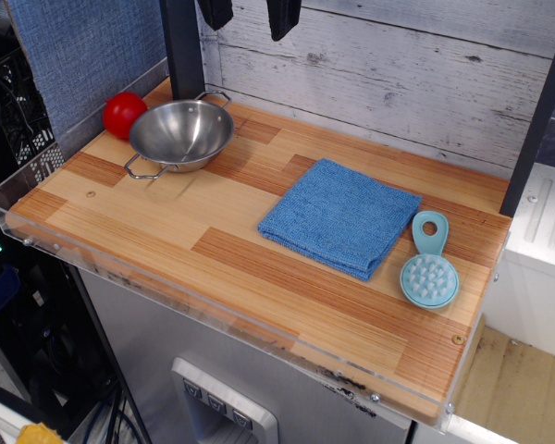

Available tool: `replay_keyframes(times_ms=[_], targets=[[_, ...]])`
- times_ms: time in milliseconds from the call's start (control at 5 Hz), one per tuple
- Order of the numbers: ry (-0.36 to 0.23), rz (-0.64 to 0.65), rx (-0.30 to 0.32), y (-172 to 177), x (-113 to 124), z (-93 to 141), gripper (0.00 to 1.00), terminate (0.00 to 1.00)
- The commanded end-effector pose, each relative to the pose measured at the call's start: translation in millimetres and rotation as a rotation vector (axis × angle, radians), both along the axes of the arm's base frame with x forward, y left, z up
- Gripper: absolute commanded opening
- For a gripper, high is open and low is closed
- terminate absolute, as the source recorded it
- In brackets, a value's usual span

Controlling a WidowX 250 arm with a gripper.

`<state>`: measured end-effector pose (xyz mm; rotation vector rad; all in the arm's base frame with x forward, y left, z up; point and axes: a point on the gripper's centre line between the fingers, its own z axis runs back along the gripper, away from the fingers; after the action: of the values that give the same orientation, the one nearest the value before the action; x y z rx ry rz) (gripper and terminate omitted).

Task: Move blue towel to lower part of table

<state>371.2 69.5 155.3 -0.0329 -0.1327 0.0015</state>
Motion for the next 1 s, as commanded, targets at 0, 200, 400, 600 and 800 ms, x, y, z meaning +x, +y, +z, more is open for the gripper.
replay_keyframes(times_ms=[0,200,400,600,800], targets=[[0.0,0.0,0.0,0.0,0.0,0.0,1.0,0.0],[0.016,0.013,0.015,-17.2,-3.6,-19.7,1.0,0.0],[0.039,0.023,0.017,-28.0,-5.1,-41.6,1.0,0.0],[0.043,0.027,0.034,-39.5,-3.2,-60.7,1.0,0.0],[0.049,0.008,0.07,-57.8,-2.0,-89.4,1.0,0.0]])
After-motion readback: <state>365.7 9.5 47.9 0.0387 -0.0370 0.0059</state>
